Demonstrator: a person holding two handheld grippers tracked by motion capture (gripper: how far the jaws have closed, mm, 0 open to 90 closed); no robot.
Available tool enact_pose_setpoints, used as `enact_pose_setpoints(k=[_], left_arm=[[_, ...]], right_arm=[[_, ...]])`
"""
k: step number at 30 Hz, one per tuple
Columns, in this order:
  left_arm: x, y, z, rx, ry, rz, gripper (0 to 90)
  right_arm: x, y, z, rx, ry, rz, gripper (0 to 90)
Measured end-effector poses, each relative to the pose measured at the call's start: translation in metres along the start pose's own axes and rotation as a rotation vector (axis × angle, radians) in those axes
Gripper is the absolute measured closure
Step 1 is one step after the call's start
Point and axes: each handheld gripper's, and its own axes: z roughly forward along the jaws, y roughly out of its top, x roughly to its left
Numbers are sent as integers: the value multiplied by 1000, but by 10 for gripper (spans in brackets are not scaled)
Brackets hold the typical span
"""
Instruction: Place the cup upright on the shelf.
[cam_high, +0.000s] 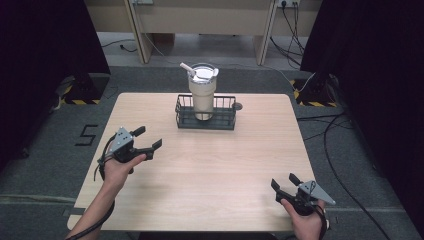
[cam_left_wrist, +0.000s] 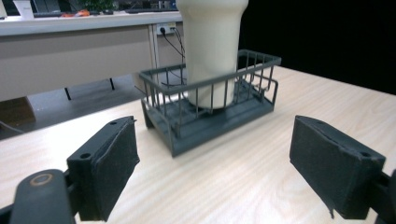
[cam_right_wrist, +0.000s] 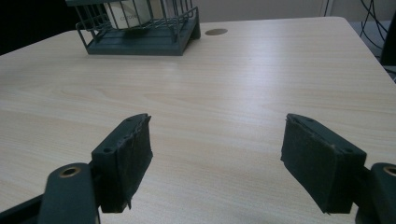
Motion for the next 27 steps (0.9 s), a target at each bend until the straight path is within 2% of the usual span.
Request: enact_pose_setpoints(k=[5, 13, 18, 23, 27], left_arm=[[-1, -16, -15, 17, 10, -42, 145], [0, -32, -32, 30, 25, -60, 146], [1, -39, -37, 37, 46, -50, 146], [3, -45, -40, 40, 54, -75, 146], [3, -46, -40, 38, 59, -75, 146]], right_arm=[[0, 0, 0, 1, -1, -3, 246], [1, 0, 0, -2, -2, -4, 245], [1, 0, 0, -1, 1, -7, 245], [1, 0, 0, 1, 5, -6, 245], [1, 0, 0, -1, 3, -19, 238]])
